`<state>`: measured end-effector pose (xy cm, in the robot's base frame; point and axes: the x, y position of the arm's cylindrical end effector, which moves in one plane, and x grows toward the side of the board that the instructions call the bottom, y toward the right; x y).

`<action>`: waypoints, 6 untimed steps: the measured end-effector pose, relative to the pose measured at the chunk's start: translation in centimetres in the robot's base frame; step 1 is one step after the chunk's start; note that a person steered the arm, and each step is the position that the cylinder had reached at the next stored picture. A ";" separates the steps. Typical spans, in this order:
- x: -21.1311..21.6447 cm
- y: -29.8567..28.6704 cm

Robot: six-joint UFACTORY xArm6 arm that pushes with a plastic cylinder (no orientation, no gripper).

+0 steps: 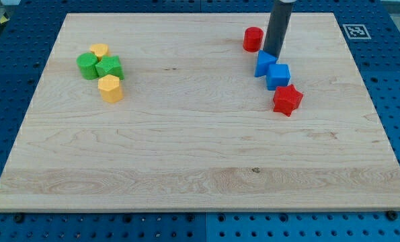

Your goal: Move blue triangle to the center

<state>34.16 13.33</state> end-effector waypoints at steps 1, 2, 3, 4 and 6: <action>1.0 0.0; 1.9 -0.1; 2.5 -0.6; 2.6 -2.0; 3.6 -5.2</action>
<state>37.71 8.15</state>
